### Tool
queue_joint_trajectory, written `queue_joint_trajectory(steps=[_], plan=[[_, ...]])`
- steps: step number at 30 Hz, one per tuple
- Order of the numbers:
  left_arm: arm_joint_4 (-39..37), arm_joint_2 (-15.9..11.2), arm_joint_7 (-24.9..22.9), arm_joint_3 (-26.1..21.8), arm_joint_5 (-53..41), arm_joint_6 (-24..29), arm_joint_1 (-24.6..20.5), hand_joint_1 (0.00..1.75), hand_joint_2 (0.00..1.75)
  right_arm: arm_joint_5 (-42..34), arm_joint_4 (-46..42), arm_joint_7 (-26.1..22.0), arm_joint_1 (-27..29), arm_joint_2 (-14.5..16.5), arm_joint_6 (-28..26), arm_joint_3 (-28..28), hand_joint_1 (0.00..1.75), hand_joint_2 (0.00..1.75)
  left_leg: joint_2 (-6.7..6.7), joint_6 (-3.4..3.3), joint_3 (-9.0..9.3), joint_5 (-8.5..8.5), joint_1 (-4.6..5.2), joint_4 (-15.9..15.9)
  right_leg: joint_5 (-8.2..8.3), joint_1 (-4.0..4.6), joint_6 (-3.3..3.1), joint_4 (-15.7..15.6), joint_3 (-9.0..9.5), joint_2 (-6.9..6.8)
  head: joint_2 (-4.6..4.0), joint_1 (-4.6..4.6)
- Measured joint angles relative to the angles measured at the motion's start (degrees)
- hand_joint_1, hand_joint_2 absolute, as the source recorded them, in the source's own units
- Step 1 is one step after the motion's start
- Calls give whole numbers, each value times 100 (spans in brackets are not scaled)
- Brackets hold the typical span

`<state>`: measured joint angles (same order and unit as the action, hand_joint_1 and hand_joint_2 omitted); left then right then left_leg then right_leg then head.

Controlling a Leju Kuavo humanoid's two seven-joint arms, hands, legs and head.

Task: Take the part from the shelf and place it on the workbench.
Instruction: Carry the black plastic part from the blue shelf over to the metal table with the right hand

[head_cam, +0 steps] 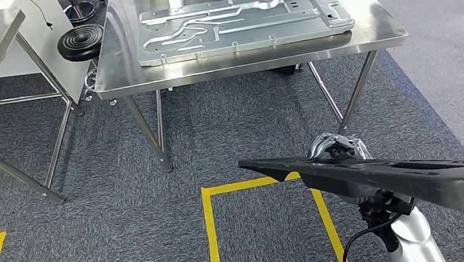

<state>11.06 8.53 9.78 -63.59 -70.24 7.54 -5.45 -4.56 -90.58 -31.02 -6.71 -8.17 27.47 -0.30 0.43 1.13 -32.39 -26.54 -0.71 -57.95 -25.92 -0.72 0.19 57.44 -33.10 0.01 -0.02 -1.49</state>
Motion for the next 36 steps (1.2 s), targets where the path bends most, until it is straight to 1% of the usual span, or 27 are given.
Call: queue_joint_trajectory(steps=[1, 2, 4, 5, 6, 9, 11, 13, 15, 17, 18, 19, 21, 22, 23, 24, 25, 26, 27, 28, 29, 30, 31, 32, 33, 34, 36], plan=[[0, 1, -1, 1, -3, 0, -4, 0, 175, -2, 7, -4, -6, -12, 0, -12, 124, 175, -2, 19, -75, -119, -4, -179, 8, -8, -40, -18, 10, -2, 0, 0], [0, 1, -2, 1, -4, 0, -6, 0, 175, -5, 16, -7, -10, -18, 1, -22, 124, 175, -4, 29, -210, -291, -9, -482, 11, -8, -71, -27, 17, -4, 0, 0], [0, 3, -6, 3, -9, -3, -2, 0, 175, -14, 43, -13, -13, -30, 1, -43, 124, 175, -6, 39, -578, -650, -8, -1272, 5, 15, -106, -24, 13, -1, 0, 0], [0, 3, -10, 4, -12, -8, 0, 0, 175, -20, 62, -15, -9, -33, 1, -50, 124, 175, -6, 40, -710, -721, -8, -1543, 2, 28, -112, -21, 13, 4, 0, 0], [0, 3, -15, 5, -15, -12, 0, 0, 175, -27, 80, -17, -7, -37, 3, -56, 124, 175, -7, 34, -751, -681, -7, -1607, -2, 39, -116, -16, 16, 10, 0, 0], [0, 2, -21, 5, -20, -17, -3, 0, 175, -44, 112, -19, -5, -49, 7, -66, 124, 175, -7, 2, -584, -360, -6, -1216, -12, 54, -116, -5, 29, 23, 0, 0], [0, 2, -21, 5, -21, -17, -4, 0, 175, -46, 114, -19, -5, -51, 8, -66, 124, 175, -7, -6, -523, -289, -5, -1089, -15, 55, -113, -3, 33, 25, 0, 0], [0, -1, -21, 6, -21, -17, -8, 0, 175, -54, 115, -21, -6, -52, 9, -66, 124, 175, -10, -39, -315, -87, 1, -638, -27, 57, -101, 4, 43, 30, 0, 0], [0, -5, -21, 8, -21, -17, -13, 0, 175, -61, 123, -28, -8, -57, 9, -67, 124, 175, -16, -101, -84, 62, 29, -123, -35, 65, -36, 14, 34, 33, 0, 0], [0, -3, -22, 9, -20, -17, -17, 0, 175, -63, 130, -36, -9, -71, 11, -69, 124, 175, -15, -181, -10, 75, 25, 56, -81, 66, 59, 69, 4, 32, 1, 0], [0, -3, -23, 9, -18, -17, -19, 0, 175, -64, 131, -38, -12, -79, 12, -70, 124, 175, -14, -218, -2, 92, 15, 80, -172, 56, 98, 197, -49, 30, 0, 0], [0, -2, -23, 9, -14, -17, -22, 0, 175, -65, 132, -39, -15, -88, 13, -73, 124, 175, -11, -240, 8, 106, 2, 102, -325, 45, 124, 454, -161, 28, 0, 0], [0, -5, -29, 8, -5, -17, -21, 0, 175, -67, 148, -40, -17, -96, 12, -75, 124, 175, -10, -253, 3, 106, 7, 102, -688, 13, 172, 1228, -533, 26, 0, 0], [0, -5, -32, 8, -2, -18, -19, 0, 175, -67, 162, -40, -15, -96, 13, -74, 124, 175, -10, -252, 1, 104, 8, 100, -784, -2, 192, 1544, -694, 24, 1, 0], [0, -5, -35, 7, 0, -18, -16, 0, 175, -67, 177, -39, -15, -96, 13, -73, 124, 175, -10, -249, 0, 102, 9, 96, -771, -13, 205, 1670, -769, 21, 1, 0], [0, -4, -36, 7, 1, -18, -14, 0, 175, -67, 188, -39, -18, -97, 14, -73, 124, 175, -12, -244, 4, 98, 7, 94, -646, -22, 211, 1559, -726, 18, 1, 0], [0, -4, -36, 7, 1, -18, -14, 0, 175, -67, 195, -39, -25, -97, 14, -73, 124, 175, -15, -233, 15, 91, 6, 91, -440, -32, 209, 1224, -569, 11, 1, 0], [0, -3, -35, 7, 1, -17, -14, 0, 175, -68, 197, -39, -37, -98, 14, -73, 124, 175, -18, -218, 25, 82, 7, 87, -246, -39, 198, 783, -361, 2, 0, 0], [0, -3, -34, 7, 2, -17, -15, 0, 175, -68, 201, -39, -52, -98, 14, -72, 124, 175, -21, -196, 27, 71, 18, 78, -102, -32, 180, 403, -182, -6, 0, 0], [0, -3, -33, 7, 3, -17, -15, 0, 175, -69, 204, -39, -64, -98, 14, -70, 124, 175, -22, -169, 24, 63, 28, 71, -23, -21, 155, 144, -65, -8, 0, 0], [0, -3, -32, 6, 5, -18, -13, 0, 175, -69, 208, -38, -72, -98, 14, -68, 124, 175, -21, -141, 17, 57, 36, 67, -14, -6, 129, 35, -23, -7, 0, 0], [0, -3, -32, 6, 9, -19, -11, 0, 175, -69, 211, -38, -75, -98, 14, -67, 124, 175, -20, -109, 13, 56, 40, 68, -15, 13, 101, 35, -31, -1, 0, 0], [0, -3, -31, 5, 12, -19, -9, 0, 175, -69, 211, -37, -76, -98, 14, -66, 124, 175, -18, -76, 16, 50, 36, 71, -11, 7, 66, 29, -32, 6, 0, 0], [0, -4, -29, 5, 17, -20, -9, 0, 175, -69, 211, -37, -78, -98, 14, -64, 124, 175, -18, -44, 11, 19, 28, 41, -5, 1, 32, 14, -23, 7, 0, 0], [0, -5, -26, 5, 23, -20, -11, 0, 175, -69, 210, -38, -84, -97, 17, -62, 124, 175, -18, -17, -27, -61, 23, -66, 2, -8, -6, -3, -11, 5, 0, 0], [0, -5, -22, 5, 28, -21, -12, 0, 175, -71, 210, -38, -88, -97, 20, -60, 124, 175, -20, 4, -124, -203, 19, -295, 7, -17, -40, -21, 2, 1, 0, 0], [0, -5, -16, 4, 37, -24, -3, 0, 175, -73, 212, -39, -92, -96, 28, -53, 124, 175, -21, 26, -471, -573, 9, -1046, 0, -2, -79, -23, 8, -6, 1, 0]])
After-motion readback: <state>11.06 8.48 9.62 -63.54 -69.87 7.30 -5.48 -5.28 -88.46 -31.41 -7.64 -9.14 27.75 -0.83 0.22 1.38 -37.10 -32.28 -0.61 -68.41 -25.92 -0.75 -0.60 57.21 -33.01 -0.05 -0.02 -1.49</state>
